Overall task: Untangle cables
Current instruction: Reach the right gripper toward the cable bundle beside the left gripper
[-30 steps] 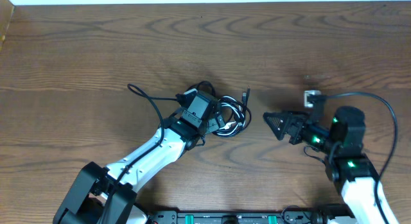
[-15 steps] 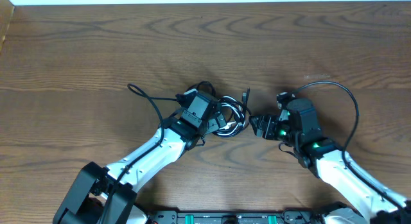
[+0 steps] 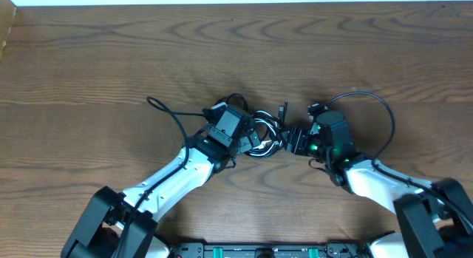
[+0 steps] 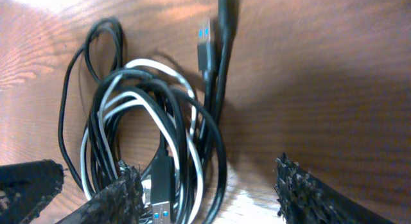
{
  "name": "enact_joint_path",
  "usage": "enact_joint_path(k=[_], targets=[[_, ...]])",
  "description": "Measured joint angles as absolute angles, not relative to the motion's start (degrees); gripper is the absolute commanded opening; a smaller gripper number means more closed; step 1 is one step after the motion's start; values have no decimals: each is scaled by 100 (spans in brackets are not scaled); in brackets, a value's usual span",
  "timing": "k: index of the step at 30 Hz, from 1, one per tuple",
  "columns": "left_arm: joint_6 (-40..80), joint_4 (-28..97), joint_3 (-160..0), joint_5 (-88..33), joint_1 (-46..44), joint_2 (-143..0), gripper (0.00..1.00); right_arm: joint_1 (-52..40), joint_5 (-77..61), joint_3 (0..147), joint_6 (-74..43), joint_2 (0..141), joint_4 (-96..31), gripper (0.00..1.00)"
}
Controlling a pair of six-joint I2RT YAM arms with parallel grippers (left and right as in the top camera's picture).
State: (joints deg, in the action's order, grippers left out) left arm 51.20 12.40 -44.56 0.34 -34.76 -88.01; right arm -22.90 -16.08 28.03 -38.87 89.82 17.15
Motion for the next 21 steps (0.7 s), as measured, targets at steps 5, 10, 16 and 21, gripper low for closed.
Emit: enact_joint_path(k=[5, 10, 16, 21], targets=[[5120, 1243, -4456, 34, -3476, -8801, 97, -2370, -1691, 2845, -4283, 9384, 2213, 50], [5120, 1251, -4456, 34, -3476, -8801, 98, -2375, -1909, 2856, -4689, 9557, 2388, 44], [5120, 1253, -4456, 34, -3476, -8801, 98, -2630, -1872, 2965, -5280, 9754, 2523, 32], [5120, 1275, -4456, 34, -3476, -8801, 98, -2681, -1944, 3118, -5594, 10088, 2556, 1]])
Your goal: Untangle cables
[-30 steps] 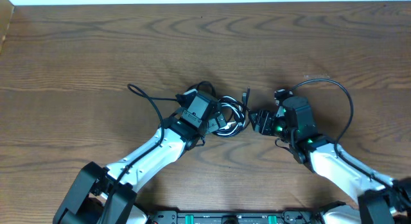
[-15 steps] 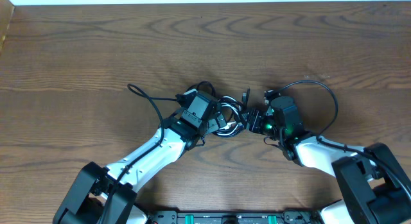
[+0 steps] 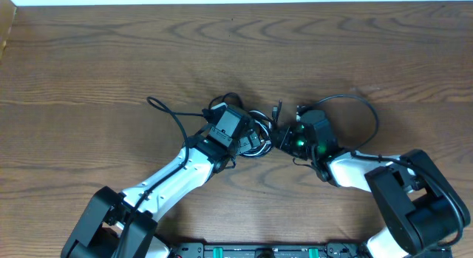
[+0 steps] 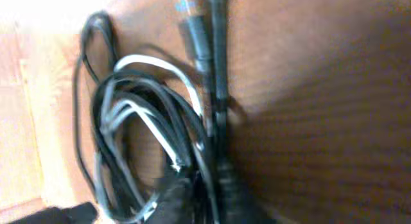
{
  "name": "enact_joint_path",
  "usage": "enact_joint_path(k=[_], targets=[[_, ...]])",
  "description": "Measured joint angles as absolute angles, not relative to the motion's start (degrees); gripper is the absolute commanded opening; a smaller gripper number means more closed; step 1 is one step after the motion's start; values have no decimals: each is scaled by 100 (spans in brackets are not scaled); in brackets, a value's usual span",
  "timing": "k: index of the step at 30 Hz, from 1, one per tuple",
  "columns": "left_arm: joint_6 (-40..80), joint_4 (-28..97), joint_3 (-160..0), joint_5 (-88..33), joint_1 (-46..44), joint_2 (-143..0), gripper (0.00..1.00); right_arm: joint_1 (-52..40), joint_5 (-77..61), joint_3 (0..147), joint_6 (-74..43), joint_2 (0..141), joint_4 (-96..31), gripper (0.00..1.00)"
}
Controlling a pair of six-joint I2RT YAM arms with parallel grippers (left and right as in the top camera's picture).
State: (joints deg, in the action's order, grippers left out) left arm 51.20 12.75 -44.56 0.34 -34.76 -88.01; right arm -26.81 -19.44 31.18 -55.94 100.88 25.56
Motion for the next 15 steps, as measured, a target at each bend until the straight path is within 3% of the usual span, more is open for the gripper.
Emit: enact_joint_path(k=[6, 15], targets=[[5120, 1306, -4456, 34, -3476, -8801, 98, -2670, -2064, 3107, -5363, 10007, 2488, 1], [5120, 1302, -4456, 34, -3476, -8801, 98, -2508, -3271, 2991, -3837, 7686, 2025, 1]])
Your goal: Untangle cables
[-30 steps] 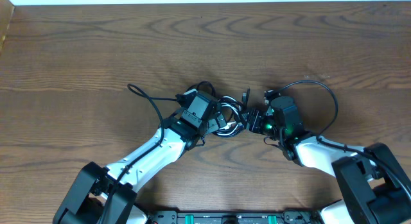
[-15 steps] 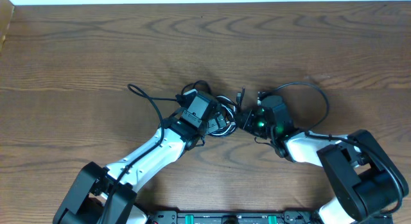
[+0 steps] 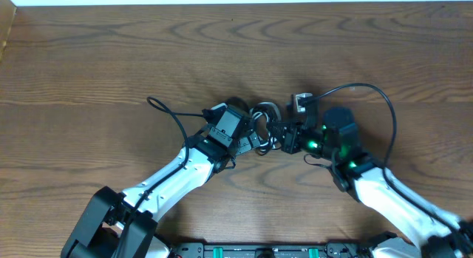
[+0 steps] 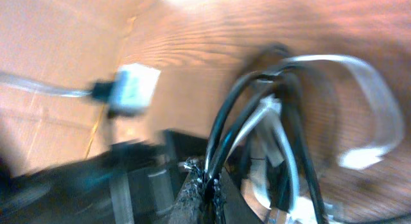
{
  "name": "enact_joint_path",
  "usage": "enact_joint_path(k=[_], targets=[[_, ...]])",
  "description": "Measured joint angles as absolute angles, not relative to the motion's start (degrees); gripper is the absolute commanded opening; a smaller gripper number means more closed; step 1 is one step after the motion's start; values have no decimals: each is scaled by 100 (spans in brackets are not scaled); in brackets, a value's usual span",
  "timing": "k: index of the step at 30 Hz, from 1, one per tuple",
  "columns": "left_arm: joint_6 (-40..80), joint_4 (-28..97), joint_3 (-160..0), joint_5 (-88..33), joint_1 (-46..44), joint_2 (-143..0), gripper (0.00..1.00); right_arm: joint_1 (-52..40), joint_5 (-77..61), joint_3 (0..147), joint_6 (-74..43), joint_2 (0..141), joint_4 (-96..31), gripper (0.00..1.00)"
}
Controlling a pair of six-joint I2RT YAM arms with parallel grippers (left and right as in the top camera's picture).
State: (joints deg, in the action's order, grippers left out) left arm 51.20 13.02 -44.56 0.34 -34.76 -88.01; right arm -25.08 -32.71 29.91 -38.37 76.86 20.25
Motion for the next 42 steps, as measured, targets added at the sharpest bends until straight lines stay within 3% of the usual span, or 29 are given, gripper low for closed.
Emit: enact_joint_path(k=[5, 17, 19, 20, 23, 25, 30, 34, 38, 42], targets=[[5120, 1299, -4456, 150, -3476, -8801, 98, -2510, -3640, 2993, -3358, 7170, 1457, 1], [5446, 735, -4456, 224, -3476, -8801, 97, -2508, -4584, 2991, -3048, 7109, 1415, 1], [5533, 703, -4456, 45, -3476, -8801, 83, -2508, -4613, 2993, -3046, 7109, 1417, 1], [5555, 705, -4456, -14, -3476, -8801, 67, -2508, -4637, 2991, -3044, 7109, 1417, 1], [5627, 692, -4456, -64, -3476, -8801, 41, -2508, -4659, 2991, -3028, 7109, 1420, 1], [5664, 543, -4456, 102, -3476, -8801, 31, -2484, -4674, 2993, -3006, 7098, 1420, 1], [5677, 366, -4456, 895, -3428, -8801, 23, -2351, -4678, 2993, -2987, 6853, 1433, 1], [5690, 362, -4456, 1258, -3004, -8788, 23, -2349, -4582, 2993, -2847, 6783, 1258, 1], [5629, 381, -4456, 1135, -2512, -8468, 24, -2349, -3398, 2995, -2775, 6770, 185, 1], [5352, 526, -4456, 895, -2410, -8117, 24, -2335, -1240, 2985, -3017, 6770, -1151, 3]])
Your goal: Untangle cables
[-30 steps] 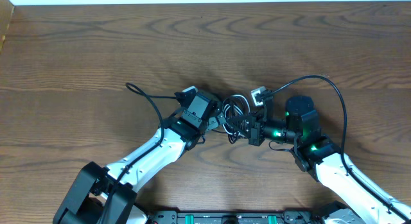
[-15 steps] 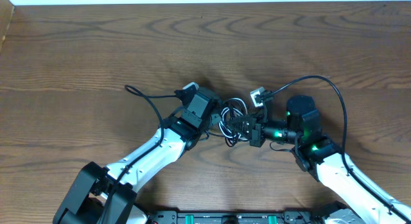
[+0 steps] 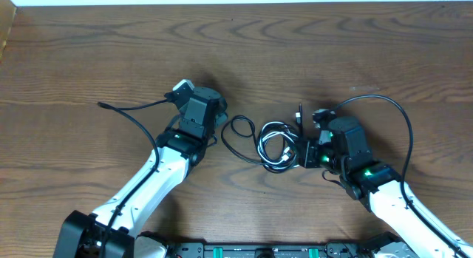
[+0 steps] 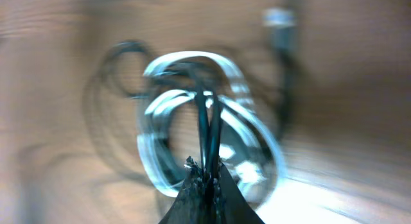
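The tangle point(image 3: 275, 145) is a small coil of black and white cables in the middle of the table. My right gripper point(image 3: 301, 152) is at its right edge, shut on black strands. The right wrist view is blurred. It shows my right gripper point(image 4: 207, 167) pinching two black strands that run up into the coil point(image 4: 192, 108), with white loops point(image 4: 247, 124) around them. A plug end point(image 3: 298, 112) sticks up behind the coil. A black loop point(image 3: 238, 134) spreads left toward my left gripper point(image 3: 211, 116), whose fingers are hidden under the wrist.
The wooden table point(image 3: 89, 51) spreads wide around both arms, with a white strip along its far edge. A black lead point(image 3: 129, 108) trails left from the left wrist. The right arm's own lead point(image 3: 403, 121) arcs over its wrist.
My left gripper has moved up and to the left, away from the coil. The right gripper, still shut on black strands, sits a little lower and further right. A black loop now lies spread between the arms.
At first my left gripper sat on the coil's left side and the right one stood open at its right. Then the right gripper was in against the coil, then shut on black strands. Now the arms are apart and the coil is looser.
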{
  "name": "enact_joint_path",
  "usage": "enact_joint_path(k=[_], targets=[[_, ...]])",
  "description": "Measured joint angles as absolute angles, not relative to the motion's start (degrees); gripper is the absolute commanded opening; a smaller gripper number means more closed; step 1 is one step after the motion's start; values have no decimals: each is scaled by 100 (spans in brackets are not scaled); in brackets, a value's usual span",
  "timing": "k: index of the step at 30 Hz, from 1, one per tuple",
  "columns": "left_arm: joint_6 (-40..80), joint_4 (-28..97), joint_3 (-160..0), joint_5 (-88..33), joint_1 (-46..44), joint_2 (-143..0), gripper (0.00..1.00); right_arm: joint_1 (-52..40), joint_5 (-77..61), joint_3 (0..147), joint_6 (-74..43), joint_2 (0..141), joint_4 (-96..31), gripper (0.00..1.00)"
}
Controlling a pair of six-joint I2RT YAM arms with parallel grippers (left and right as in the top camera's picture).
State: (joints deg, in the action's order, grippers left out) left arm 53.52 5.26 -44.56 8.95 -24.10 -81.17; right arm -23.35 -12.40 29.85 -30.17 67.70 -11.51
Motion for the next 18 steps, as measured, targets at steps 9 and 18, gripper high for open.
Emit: enact_joint_path(k=[9, 18], targets=[[5240, 1059, -4456, 779, -2410, -8110, 32, -2335, 554, 2985, -3319, 6770, -1782, 18], [5175, 1308, -4456, 762, -2410, -8110, 89, -2335, 403, 3524, -3387, 6770, -1487, 49]])
